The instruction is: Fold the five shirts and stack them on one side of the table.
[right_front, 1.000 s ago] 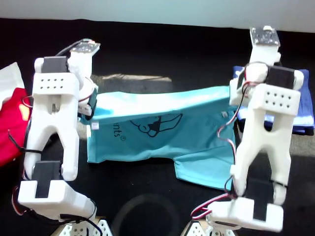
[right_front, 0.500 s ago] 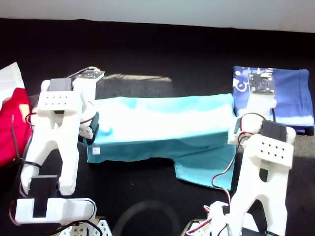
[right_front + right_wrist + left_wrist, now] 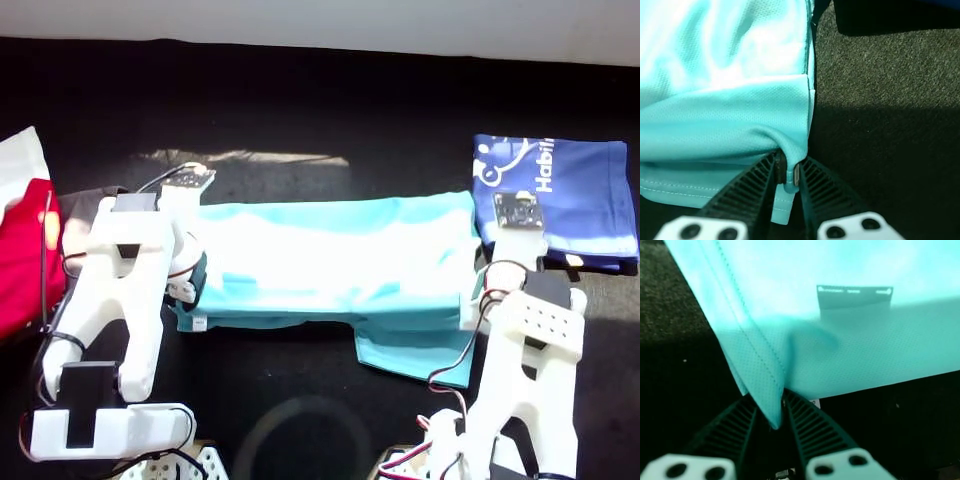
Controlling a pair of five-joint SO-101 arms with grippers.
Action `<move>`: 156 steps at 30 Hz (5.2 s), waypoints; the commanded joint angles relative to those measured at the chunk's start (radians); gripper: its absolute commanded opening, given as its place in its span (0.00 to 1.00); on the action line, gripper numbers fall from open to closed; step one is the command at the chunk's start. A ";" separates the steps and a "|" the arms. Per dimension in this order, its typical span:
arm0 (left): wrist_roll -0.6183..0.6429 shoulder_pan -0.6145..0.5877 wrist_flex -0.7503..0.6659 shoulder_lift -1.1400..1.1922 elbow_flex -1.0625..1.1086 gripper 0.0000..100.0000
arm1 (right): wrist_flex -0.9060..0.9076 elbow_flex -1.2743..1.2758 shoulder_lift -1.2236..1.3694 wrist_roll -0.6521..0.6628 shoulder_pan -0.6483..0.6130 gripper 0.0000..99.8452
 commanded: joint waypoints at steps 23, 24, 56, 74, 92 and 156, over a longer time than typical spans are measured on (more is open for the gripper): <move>-0.006 -0.012 0.104 -0.045 -0.125 0.19 | 0.219 -0.099 -0.180 0.009 -0.173 0.15; -0.006 -0.012 0.137 -0.045 -0.171 0.19 | 0.232 -0.128 -0.219 0.009 -0.173 0.15; 0.109 -0.002 -0.115 0.654 -0.782 0.01 | -0.595 -0.317 0.627 0.003 -0.257 0.01; 0.109 -0.004 0.405 1.277 -1.948 0.01 | -0.418 -0.739 0.974 0.000 -0.226 0.01; 0.115 0.059 0.477 0.733 -1.481 0.01 | -0.372 -0.372 0.303 0.005 -0.228 0.01; 0.049 -0.051 -0.448 0.128 0.130 0.01 | -0.173 0.297 -0.136 0.006 -0.615 0.15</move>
